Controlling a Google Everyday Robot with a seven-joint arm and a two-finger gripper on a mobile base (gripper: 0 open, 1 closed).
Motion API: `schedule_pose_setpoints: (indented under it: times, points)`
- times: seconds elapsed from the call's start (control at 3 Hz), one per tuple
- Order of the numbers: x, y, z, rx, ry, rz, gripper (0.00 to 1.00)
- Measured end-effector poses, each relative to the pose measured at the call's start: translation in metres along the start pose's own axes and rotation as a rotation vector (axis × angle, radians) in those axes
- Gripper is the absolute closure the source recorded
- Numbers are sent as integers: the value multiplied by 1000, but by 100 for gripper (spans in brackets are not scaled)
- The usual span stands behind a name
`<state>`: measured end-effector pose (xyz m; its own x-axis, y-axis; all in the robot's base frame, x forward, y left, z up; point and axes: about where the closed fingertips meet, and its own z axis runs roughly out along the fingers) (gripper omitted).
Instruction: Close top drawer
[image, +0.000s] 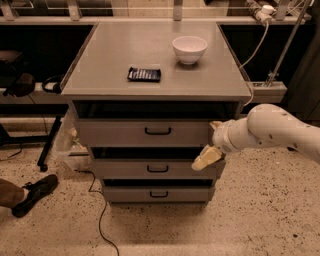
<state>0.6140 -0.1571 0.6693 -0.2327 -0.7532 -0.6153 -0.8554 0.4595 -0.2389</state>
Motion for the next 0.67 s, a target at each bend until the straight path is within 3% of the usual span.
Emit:
schedule_pose_setpoints:
  times: [0.33, 0.67]
  points:
    - [-3, 16, -13, -32, -30, 5, 0]
    - [-2, 17, -14, -33, -31, 6, 0]
